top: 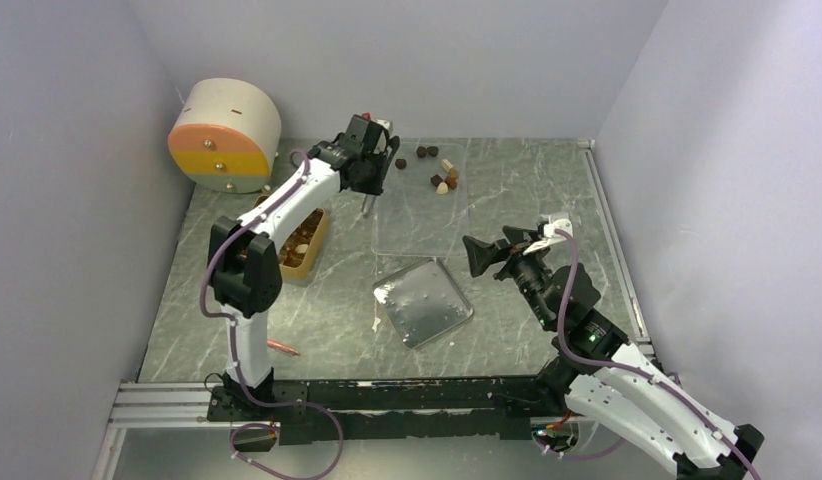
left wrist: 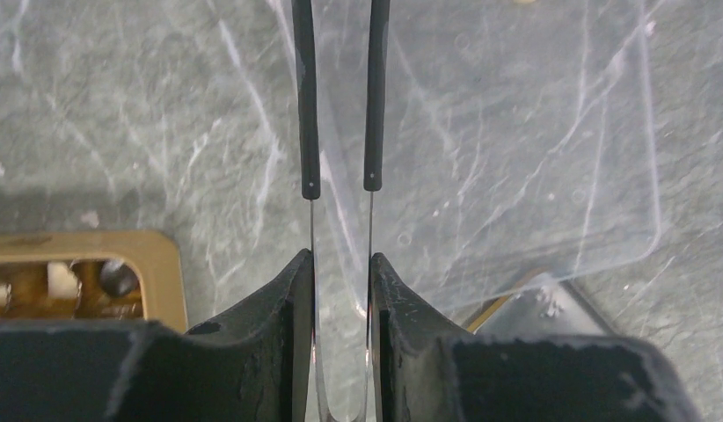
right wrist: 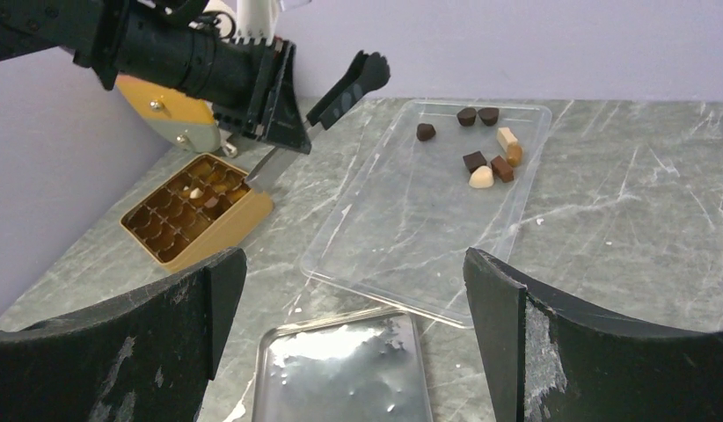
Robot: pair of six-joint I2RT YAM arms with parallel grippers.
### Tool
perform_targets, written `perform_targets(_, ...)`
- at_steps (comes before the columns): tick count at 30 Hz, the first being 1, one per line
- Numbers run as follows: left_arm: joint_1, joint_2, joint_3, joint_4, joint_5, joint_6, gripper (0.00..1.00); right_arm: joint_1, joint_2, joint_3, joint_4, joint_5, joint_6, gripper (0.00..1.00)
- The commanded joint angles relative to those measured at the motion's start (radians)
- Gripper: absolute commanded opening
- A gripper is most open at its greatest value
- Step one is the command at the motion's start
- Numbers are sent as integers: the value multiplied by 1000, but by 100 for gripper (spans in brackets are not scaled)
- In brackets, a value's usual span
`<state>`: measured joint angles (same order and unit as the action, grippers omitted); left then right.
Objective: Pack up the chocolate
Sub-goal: Place the fake chocolate in the packing box.
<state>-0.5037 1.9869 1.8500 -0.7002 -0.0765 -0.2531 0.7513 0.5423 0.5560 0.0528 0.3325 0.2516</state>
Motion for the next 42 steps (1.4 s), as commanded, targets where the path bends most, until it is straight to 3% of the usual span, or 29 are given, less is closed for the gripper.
perform_targets(1, -2, -114, -83, -14, -59, -33, 20, 0, -25, -5, 12, 11, 23, 100)
perform_targets(14, 11, -382, -317, -166, -183, -71, 21, -1, -34, -20, 9, 10, 62, 100)
perform_targets(37, 174, -729, -571, -464, -181, -182, 22, -1, -3, -49, 69, -15, 33, 100)
perform_targets(42, 203, -746, -612, -480, -158, -179, 23, -1, 7, -38, 66, -26, 18, 100)
